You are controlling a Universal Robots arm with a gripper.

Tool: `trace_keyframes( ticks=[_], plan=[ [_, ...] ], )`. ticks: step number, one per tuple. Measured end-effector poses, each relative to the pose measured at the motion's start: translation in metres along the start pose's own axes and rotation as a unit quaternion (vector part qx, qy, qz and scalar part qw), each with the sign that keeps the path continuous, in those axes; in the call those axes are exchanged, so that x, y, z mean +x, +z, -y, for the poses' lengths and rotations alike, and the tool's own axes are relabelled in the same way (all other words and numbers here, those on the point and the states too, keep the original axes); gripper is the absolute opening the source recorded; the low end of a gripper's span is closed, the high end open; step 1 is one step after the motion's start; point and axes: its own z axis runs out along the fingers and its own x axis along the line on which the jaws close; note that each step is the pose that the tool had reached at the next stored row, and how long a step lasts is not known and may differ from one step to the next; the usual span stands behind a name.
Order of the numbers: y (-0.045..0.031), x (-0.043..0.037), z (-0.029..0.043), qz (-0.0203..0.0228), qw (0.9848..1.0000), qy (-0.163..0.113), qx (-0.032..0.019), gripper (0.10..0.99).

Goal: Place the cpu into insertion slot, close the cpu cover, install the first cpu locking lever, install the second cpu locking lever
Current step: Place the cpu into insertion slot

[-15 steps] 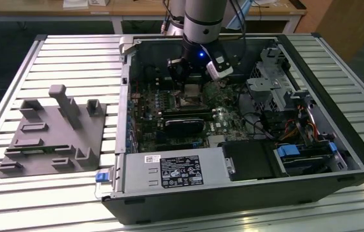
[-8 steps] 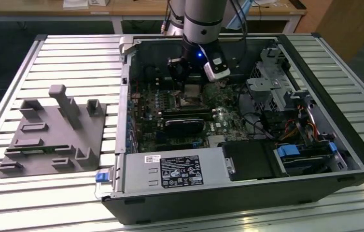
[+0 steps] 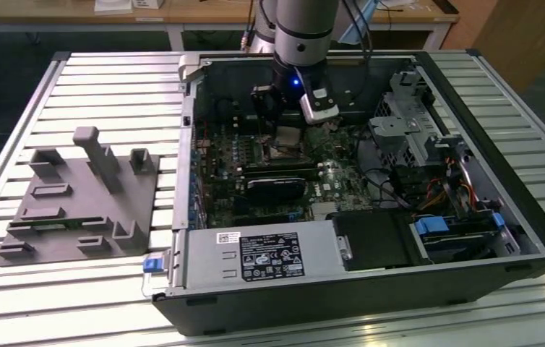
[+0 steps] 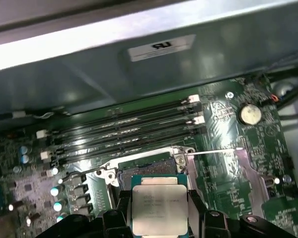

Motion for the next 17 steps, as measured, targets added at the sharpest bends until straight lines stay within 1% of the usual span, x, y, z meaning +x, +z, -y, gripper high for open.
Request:
trace_keyframes(
  ticks=[2, 5, 9, 12, 14, 16, 17],
  plan=[
    [0.0002, 0.0000, 0.0000, 0.0012, 0.9999, 0.015, 0.0004, 0.537],
    [0.0004, 0.0000, 0.0000, 0.0030, 0.9993, 0.038, 0.0010, 0.537],
    [0.0007, 0.0000, 0.0001, 0.0054, 0.9975, 0.070, 0.0016, 0.537],
    [0.0009, 0.0000, 0.0001, 0.0072, 0.9957, 0.092, 0.0022, 0.537],
    [0.0011, 0.0000, 0.0001, 0.0084, 0.9941, 0.108, 0.0025, 0.537],
    [0.0013, 0.0000, 0.0001, 0.0096, 0.9924, 0.123, 0.0028, 0.537],
    [0.0014, 0.0000, 0.0001, 0.0105, 0.9912, 0.132, 0.0031, 0.537]
  ],
)
